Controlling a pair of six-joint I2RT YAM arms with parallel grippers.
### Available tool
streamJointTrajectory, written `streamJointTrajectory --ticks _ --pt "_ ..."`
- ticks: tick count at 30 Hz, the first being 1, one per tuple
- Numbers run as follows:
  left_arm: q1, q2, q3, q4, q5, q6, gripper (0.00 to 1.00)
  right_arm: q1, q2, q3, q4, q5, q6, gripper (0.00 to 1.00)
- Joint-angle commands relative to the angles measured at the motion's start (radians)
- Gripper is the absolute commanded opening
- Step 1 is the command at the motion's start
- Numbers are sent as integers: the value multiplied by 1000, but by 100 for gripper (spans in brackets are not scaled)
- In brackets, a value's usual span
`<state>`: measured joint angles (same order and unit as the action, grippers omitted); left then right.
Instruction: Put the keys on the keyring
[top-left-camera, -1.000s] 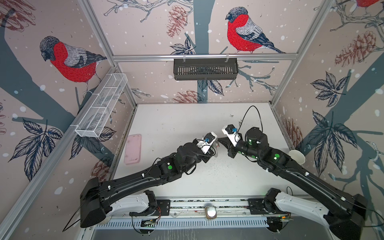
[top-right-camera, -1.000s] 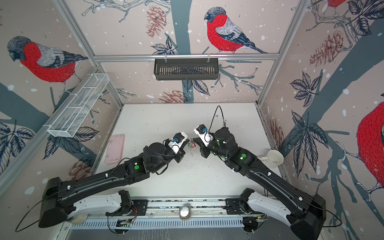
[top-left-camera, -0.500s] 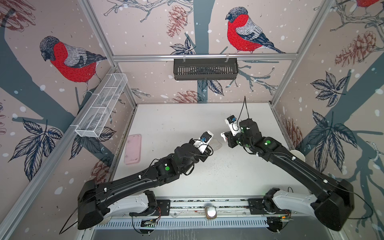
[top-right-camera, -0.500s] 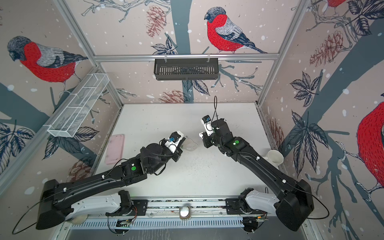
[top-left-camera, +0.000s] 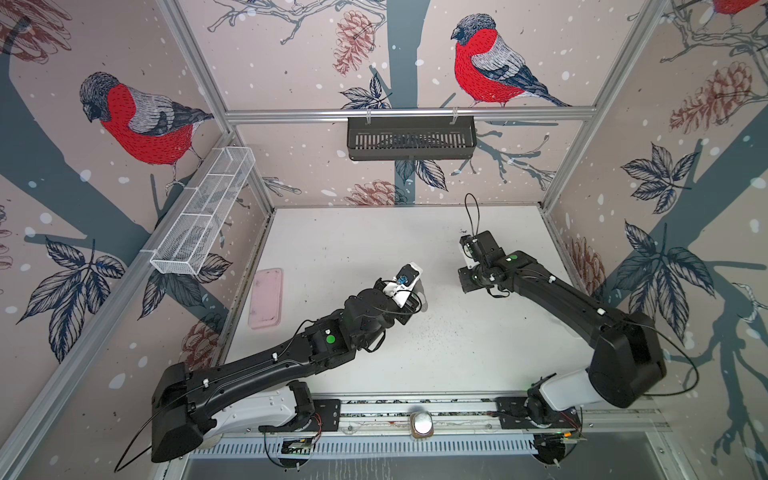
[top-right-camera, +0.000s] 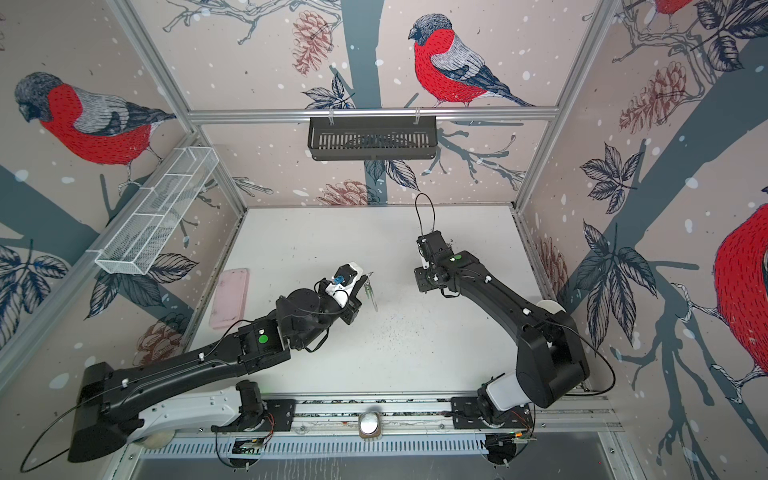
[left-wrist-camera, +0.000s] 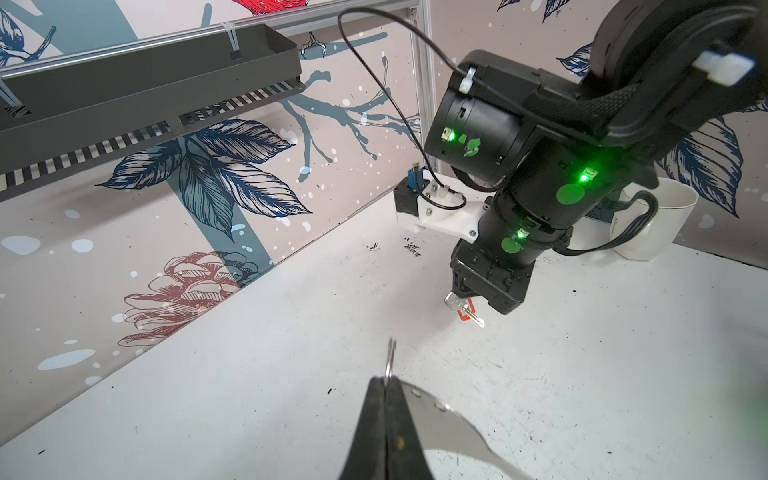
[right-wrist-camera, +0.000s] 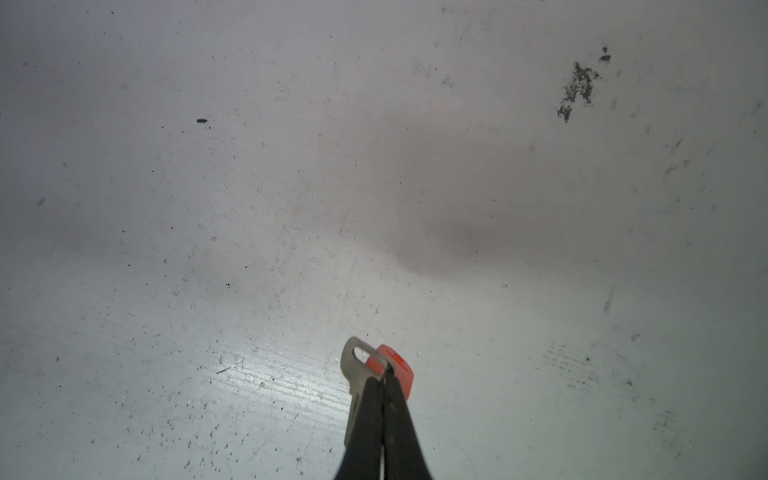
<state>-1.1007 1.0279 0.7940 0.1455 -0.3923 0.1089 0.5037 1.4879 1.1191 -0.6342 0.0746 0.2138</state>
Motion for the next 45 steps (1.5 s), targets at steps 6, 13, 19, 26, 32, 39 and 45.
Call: streamJointTrajectory --ticks 6,13,19,26,32,39,45 --pt "-1 -9 -7 34 12 -8 0 2 87 -47 44 -37 10 0" --pt "-1 -8 -1 26 12 -6 0 1 158 -72 127 -64 6 0" --pt "-1 -11 0 17 10 -5 0 -6 220 -69 176 -69 -1 0" --pt "-1 -19 2 9 6 -3 0 -6 273 -40 194 -72 -14 0" --pt "-1 -19 2 12 5 -1 0 -6 276 -36 194 -63 -18 14" --pt "0 -17 4 10 8 -3 0 -1 246 -57 202 -53 -8 20" --pt "-1 -19 2 9 11 -4 0 16 226 -92 208 -51 -5 18"
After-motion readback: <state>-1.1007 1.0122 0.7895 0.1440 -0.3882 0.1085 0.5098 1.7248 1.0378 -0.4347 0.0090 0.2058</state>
